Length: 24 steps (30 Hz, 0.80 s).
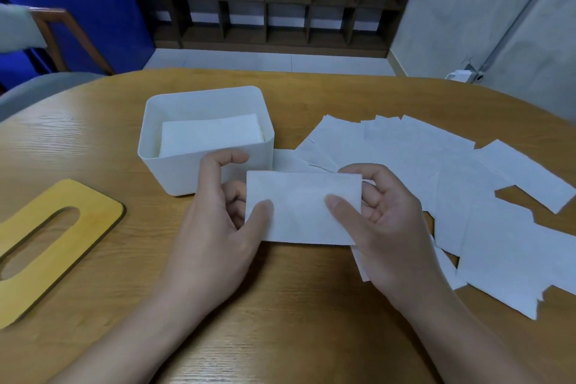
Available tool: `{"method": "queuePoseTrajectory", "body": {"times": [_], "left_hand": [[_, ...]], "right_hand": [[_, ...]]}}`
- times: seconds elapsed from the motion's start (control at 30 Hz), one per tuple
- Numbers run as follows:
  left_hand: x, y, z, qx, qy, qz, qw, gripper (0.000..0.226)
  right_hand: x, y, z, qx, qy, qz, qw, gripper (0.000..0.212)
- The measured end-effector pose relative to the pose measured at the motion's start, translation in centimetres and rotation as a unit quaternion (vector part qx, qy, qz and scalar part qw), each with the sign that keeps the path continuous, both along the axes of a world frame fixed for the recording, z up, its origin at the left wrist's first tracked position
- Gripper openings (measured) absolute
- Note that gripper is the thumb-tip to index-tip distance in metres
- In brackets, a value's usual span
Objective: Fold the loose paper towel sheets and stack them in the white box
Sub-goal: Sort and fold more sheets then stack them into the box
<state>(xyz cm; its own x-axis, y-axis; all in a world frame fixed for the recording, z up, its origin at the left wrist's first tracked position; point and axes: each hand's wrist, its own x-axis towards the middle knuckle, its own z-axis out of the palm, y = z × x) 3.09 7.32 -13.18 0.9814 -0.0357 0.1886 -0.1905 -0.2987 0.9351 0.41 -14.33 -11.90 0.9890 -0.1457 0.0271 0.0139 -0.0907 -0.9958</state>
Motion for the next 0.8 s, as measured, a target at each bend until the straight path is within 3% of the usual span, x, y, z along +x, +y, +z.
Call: {"method": "queuePoseTrajectory", "body": {"times": [0.13, 0.37, 0.5, 0.63, 0.8], "left_hand": [[-0.1, 0.9, 1.9, -0.007, -0.04, 0.009, 0.999, 0.046], [1.1, 3.6, 5.0, 0.047, -0.152, 0.081, 0.984, 0.016], [3.5, 6.6, 5.6, 0.092, -0.19, 0.144, 0.967, 0.015], [5.7, 8.5, 5.1, 0.111, -0.154, 0.199, 0.961, 0.011], [6.8, 8.6, 3.7, 0.199, -0.126, 0.197, 0.952, 0.009]], "right_hand": [[-0.3, 0.3, 0.9, -0.04, 0.003, -0.03, 0.999, 0.055], [2.0, 3.2, 5.2, -0.071, -0.088, -0.049, 0.992, 0.02], [6.1, 6.0, 7.1, -0.163, -0.117, -0.022, 0.979, 0.013], [10.4, 8.4, 7.1, -0.291, -0.172, 0.005, 0.941, 0.011], [13.7, 8.8, 6.9, -0.435, -0.116, 0.065, 0.891, 0.007]]}}
